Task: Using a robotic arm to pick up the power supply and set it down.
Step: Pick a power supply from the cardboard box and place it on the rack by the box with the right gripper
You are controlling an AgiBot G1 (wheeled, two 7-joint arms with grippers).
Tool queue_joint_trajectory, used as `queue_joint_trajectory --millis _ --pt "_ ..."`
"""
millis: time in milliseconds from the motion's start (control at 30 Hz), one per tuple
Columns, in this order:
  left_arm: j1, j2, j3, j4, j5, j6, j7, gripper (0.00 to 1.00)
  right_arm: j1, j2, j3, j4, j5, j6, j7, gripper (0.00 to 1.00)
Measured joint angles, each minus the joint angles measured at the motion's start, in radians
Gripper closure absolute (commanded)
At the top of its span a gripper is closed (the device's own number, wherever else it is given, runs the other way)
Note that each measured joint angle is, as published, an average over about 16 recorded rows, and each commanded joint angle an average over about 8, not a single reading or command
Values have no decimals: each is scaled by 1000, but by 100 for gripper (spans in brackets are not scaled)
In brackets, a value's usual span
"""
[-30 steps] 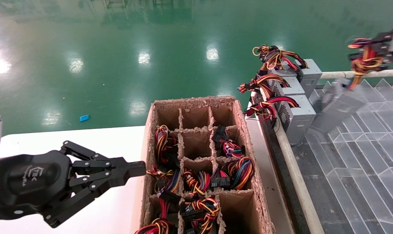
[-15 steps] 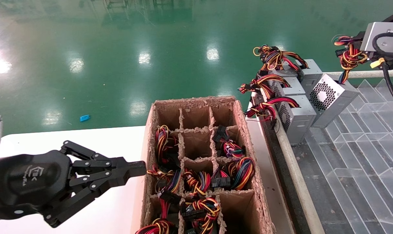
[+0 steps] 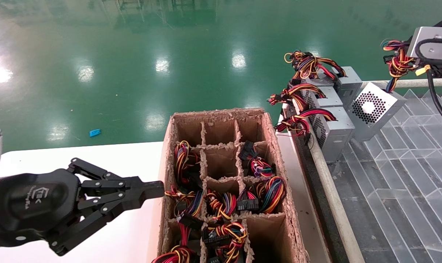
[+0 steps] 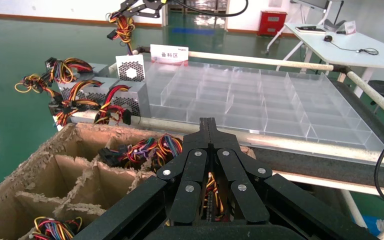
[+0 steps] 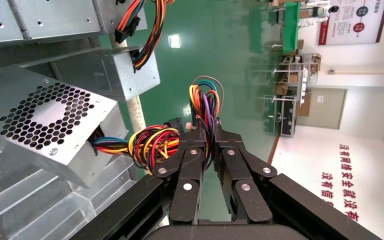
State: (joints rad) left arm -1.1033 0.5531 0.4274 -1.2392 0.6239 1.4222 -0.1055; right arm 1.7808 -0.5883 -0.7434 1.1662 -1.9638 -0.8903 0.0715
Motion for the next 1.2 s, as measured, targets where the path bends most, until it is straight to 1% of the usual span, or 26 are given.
queue_joint_trajectory --millis 300,567,1000,1200 --pt "0 0 0 0 0 0 0 100 -21 18 7 27 -7 27 23 100" --pt "0 0 0 0 0 0 0 100 -37 27 5 55 -16 28 50 100" --pt "0 0 0 0 0 0 0 100 -48 -23 -12 33 -28 40 41 100" --pt "0 0 0 0 0 0 0 100 -42 -32 -14 23 -44 46 42 100"
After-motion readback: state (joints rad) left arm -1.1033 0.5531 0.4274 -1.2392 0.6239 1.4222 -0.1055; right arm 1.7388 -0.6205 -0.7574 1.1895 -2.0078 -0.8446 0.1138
